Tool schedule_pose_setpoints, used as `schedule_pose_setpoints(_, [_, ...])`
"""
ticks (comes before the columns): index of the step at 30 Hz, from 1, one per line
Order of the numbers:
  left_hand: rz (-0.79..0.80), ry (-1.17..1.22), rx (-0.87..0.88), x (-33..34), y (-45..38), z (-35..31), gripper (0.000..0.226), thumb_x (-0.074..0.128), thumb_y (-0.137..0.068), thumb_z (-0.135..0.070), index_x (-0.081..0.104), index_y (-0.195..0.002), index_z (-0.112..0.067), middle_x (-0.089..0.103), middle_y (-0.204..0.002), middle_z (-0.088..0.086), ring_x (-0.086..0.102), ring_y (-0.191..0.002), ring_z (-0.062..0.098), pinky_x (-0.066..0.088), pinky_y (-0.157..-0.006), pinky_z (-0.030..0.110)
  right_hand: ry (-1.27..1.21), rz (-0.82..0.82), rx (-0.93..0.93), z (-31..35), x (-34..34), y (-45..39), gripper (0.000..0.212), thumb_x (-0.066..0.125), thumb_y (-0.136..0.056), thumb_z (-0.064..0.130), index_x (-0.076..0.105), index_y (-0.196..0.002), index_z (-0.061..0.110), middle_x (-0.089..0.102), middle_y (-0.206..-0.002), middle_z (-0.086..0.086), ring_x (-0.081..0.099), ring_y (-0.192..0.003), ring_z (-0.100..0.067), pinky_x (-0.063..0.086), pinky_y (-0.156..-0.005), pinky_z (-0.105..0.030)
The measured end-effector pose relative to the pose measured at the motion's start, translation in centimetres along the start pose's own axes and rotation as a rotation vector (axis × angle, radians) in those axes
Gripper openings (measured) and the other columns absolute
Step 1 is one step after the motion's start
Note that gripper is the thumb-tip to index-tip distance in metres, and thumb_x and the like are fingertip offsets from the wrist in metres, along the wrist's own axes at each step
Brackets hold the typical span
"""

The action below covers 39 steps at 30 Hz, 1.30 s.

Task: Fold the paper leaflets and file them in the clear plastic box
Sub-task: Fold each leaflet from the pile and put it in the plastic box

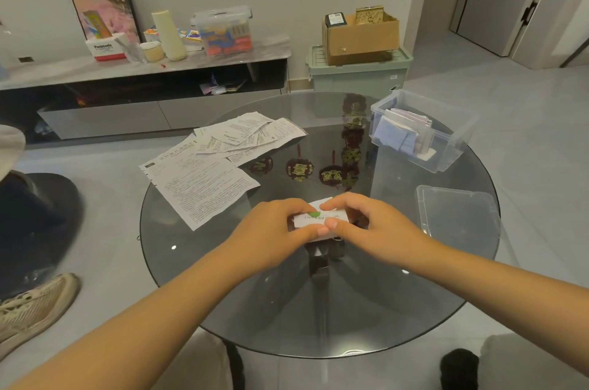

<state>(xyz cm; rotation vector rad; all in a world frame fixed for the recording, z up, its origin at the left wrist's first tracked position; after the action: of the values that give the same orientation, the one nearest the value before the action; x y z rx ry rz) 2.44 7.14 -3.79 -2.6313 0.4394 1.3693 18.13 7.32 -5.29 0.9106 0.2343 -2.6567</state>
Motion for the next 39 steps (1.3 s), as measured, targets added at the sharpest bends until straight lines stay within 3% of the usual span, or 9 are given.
schedule_pose_setpoints(7, [-0.093, -0.016, 0.026, -0.2, -1.1, 0.3, 0.032, 0.049, -0.094, -0.040, 0.068, -0.086, -0.016, 0.061, -0.074, -0.008, 0.052, -0.068, 0.006, 0.036, -0.059, 0.016, 0.018, -0.070, 0.047, -0.7, -0.4, -1.3, 0.024, 0.054, -0.090, 0.042, 0.057, -0.111, 0.031, 0.059, -0.090, 0.011, 0.056, -0.079, -0.004, 0.045, -0.071, -0.018])
schedule_pose_setpoints(10, [-0.078, -0.129, 0.028, 0.3, -1.6, 0.4, 0.027, 0.051, -0.094, -0.034, 0.059, -0.115, -0.019, 0.063, -0.106, -0.001, 0.055, -0.091, 0.014, 0.041, -0.074, 0.023, 0.153, -0.045, 0.028, -0.4, -0.1, -1.4, 0.040, 0.067, -0.083, 0.035, 0.050, -0.118, 0.029, 0.052, -0.088, 0.012, 0.053, -0.072, -0.003, 0.045, -0.070, -0.019])
schedule_pose_setpoints(12, [-0.041, -0.179, 0.010, 0.8, -1.8, 0.4, 0.046, 0.053, -0.094, -0.032, 0.040, -0.137, -0.023, 0.054, -0.127, 0.001, 0.053, -0.110, 0.019, 0.041, -0.088, 0.029, 0.229, -0.043, 0.033, -0.5, 0.3, -1.6, 0.057, 0.073, -0.078, 0.034, 0.045, -0.127, 0.029, 0.051, -0.099, 0.010, 0.052, -0.073, -0.003, 0.047, -0.074, -0.023])
schedule_pose_setpoints(16, [-0.096, -0.285, 0.034, 0.8, -1.7, 0.5, 0.069, 0.055, -0.092, -0.032, 0.017, -0.149, -0.022, 0.038, -0.136, 0.003, 0.042, -0.122, 0.021, 0.040, -0.096, 0.032, 0.248, -0.101, 0.018, -0.5, 0.6, -1.6, 0.076, 0.076, -0.075, 0.034, 0.031, -0.137, 0.032, 0.039, -0.111, 0.007, 0.047, -0.081, -0.006, 0.045, -0.079, -0.024])
schedule_pose_setpoints(20, [-0.179, -0.220, 0.102, 0.3, -1.3, 0.3, 0.063, 0.066, -0.086, -0.023, 0.035, -0.140, -0.024, 0.038, -0.131, -0.002, 0.035, -0.122, 0.015, 0.036, -0.099, 0.027, 0.323, -0.162, -0.107, -0.2, 0.3, -1.3, 0.048, 0.077, -0.074, 0.030, 0.048, -0.113, 0.026, 0.035, -0.108, 0.008, 0.037, -0.099, -0.010, 0.041, -0.084, -0.025])
schedule_pose_setpoints(25, [-0.101, -0.229, 0.206, 1.1, -0.7, 0.5, 0.015, 0.059, -0.090, -0.021, 0.063, -0.104, -0.021, 0.052, -0.100, -0.009, 0.051, -0.097, 0.012, 0.040, -0.089, 0.029, 0.401, -0.029, -0.175, -0.7, 0.6, -1.3, 0.015, 0.066, -0.084, 0.036, 0.067, -0.095, 0.026, 0.052, -0.092, 0.017, 0.035, -0.099, -0.006, 0.035, -0.088, -0.022])
schedule_pose_setpoints(30, [-0.049, -0.239, 0.247, 1.1, -0.4, 0.6, 0.031, 0.059, -0.087, -0.046, 0.062, -0.109, -0.024, 0.052, -0.104, -0.009, 0.046, -0.096, 0.009, 0.038, -0.085, 0.025, 0.513, 0.097, -0.247, -0.6, 0.1, -1.5, 0.028, 0.062, -0.087, 0.039, 0.065, -0.113, 0.029, 0.054, -0.101, 0.015, 0.041, -0.101, -0.010, 0.034, -0.085, -0.021])
schedule_pose_setpoints(35, [0.003, -0.341, 0.282, 1.0, -0.4, 0.2, 0.039, 0.061, -0.084, -0.049, 0.058, -0.115, -0.025, 0.051, -0.110, -0.009, 0.045, -0.099, 0.009, 0.034, -0.086, 0.023, 0.642, -0.017, -0.477, 0.3, 0.3, -0.6, 0.007, 0.067, -0.078, 0.024, 0.072, -0.083, 0.023, 0.066, -0.077, 0.009, 0.059, -0.070, -0.017, 0.047, -0.060, -0.025])
schedule_pose_setpoints(39, [0.011, -0.424, 0.305, 0.8, -0.6, -0.3, 0.036, 0.055, -0.089, -0.044, 0.056, -0.118, -0.023, 0.053, -0.109, -0.006, 0.046, -0.100, 0.012, 0.038, -0.083, 0.023, 0.651, -0.019, -0.512, 0.6, 0.4, -0.5, 0.005, 0.067, -0.077, 0.025, 0.070, -0.078, 0.023, 0.065, -0.073, 0.010, 0.058, -0.064, -0.015, 0.047, -0.056, -0.026])
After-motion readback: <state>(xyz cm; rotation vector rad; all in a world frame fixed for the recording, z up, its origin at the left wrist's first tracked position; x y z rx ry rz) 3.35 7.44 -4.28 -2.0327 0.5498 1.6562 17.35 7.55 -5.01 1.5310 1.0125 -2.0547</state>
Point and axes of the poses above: each hand's wrist, its own y-axis away from the middle knuckle, its own x-axis out of the palm, z = x × y, the point moved 5 cm from there along -y, towards the middle knuckle
